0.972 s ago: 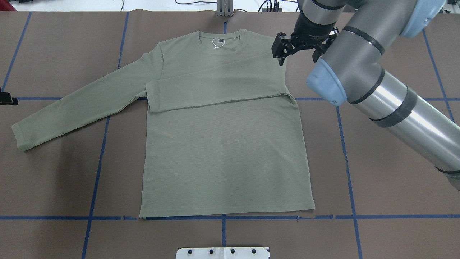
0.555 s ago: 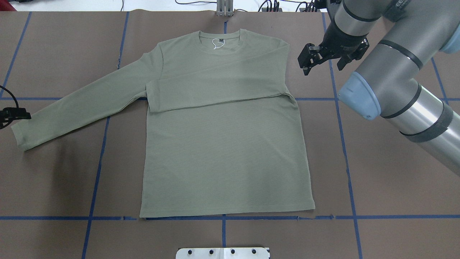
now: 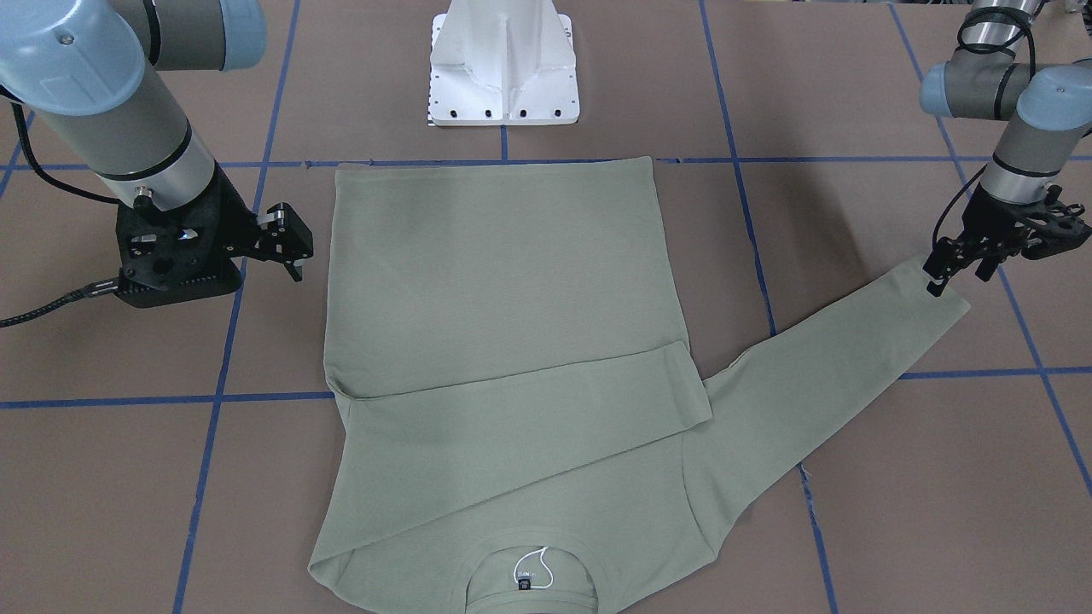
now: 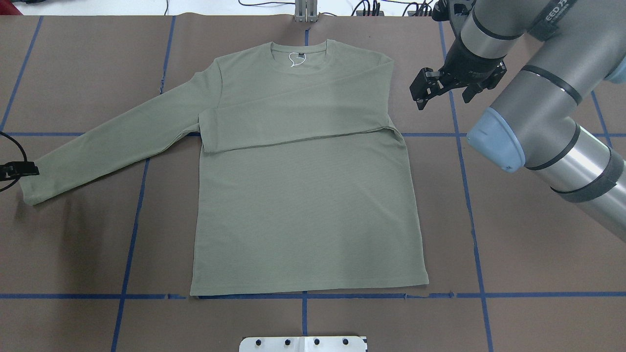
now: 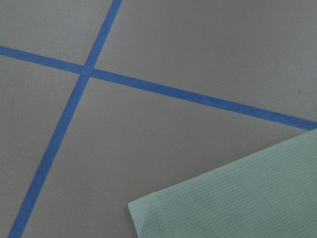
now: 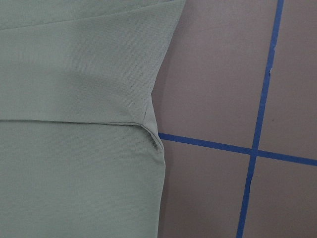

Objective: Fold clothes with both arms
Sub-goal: 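Grasp the other sleeve cuff with the left gripper while the right gripper holds still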

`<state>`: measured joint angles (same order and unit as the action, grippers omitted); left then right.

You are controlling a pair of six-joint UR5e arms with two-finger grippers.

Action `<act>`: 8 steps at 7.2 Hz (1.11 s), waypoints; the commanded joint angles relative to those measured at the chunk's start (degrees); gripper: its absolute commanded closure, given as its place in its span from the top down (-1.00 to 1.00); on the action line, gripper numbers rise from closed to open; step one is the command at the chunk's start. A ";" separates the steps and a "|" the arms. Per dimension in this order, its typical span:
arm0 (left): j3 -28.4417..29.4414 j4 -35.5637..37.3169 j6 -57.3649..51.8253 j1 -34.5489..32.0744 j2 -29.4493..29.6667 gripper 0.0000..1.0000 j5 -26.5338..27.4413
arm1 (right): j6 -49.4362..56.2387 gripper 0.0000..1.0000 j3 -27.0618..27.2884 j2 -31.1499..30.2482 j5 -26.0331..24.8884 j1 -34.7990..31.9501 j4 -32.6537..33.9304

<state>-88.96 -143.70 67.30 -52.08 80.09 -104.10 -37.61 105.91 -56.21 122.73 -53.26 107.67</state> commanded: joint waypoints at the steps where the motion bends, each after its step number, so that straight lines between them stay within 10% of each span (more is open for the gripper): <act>1: 0.72 -0.26 -0.15 0.22 -0.03 0.99 -0.05 | -0.01 1.00 0.18 -0.39 -0.21 0.43 -0.44; 8: 1.25 -0.35 0.29 1.63 0.06 0.99 -0.66 | 0.08 1.00 0.18 -0.39 -0.30 0.35 -1.05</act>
<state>-87.64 -144.13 67.65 -50.60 80.15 -104.65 -37.54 106.09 -56.63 122.44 -52.90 106.66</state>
